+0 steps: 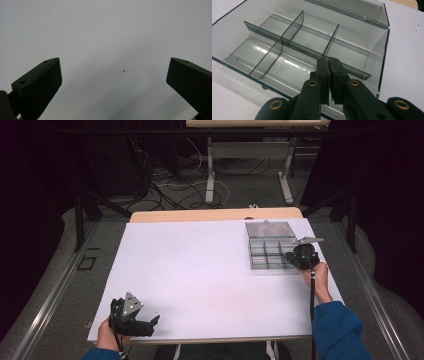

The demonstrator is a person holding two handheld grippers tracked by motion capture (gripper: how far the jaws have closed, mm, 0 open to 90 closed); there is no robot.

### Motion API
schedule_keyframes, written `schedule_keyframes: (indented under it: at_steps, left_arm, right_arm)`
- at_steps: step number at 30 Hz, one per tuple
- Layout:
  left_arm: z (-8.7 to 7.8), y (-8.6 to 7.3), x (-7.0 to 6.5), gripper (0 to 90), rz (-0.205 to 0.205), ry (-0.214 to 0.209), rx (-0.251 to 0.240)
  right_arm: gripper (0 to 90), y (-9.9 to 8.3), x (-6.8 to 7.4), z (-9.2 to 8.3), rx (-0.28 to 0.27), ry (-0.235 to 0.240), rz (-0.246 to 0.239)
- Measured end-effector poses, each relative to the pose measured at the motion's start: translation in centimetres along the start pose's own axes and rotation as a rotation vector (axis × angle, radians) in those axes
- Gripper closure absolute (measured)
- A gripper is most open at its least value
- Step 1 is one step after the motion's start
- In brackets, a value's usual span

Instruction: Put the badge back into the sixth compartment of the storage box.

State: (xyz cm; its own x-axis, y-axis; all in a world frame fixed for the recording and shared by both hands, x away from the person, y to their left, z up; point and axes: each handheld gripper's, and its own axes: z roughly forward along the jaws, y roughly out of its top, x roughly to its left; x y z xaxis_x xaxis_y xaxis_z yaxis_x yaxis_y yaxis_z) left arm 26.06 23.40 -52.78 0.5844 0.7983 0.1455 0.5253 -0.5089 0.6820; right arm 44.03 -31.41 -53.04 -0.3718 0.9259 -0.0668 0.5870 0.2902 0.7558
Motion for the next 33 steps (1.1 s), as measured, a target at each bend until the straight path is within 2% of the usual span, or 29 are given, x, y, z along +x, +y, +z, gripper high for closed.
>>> schedule_keyframes:
  at_steps: [10, 18, 24, 29, 33]
  left_arm:
    - [-0.1, 0.0, 0.0, 0.0, -0.007, -0.005, -0.004]
    - [-0.1, 0.0, 0.0, 0.0, -0.001, 0.001, -0.005]
    - [-0.2, 0.0, 0.0, 0.0, 0.003, 0.004, -0.007]
    - [-0.2, 0.0, 0.0, 0.0, 0.004, 0.006, -0.009]
    - [-0.2, 0.0, -0.1, 0.0, -0.006, 0.002, -0.011]
  right_arm:
    - [78.6, 0.2, 0.1, -2.2, -0.04, 0.016, 0.0]
    - [51.9, 0.1, 0.8, -4.6, -0.041, 0.093, -0.01]
    - [32.6, -0.1, 2.1, -5.8, -0.03, 0.156, -0.028]
    - [20.8, -0.4, 3.7, -6.9, -0.024, 0.211, -0.081]
    - [15.1, -0.9, 4.9, -7.6, -0.018, 0.255, -0.121]
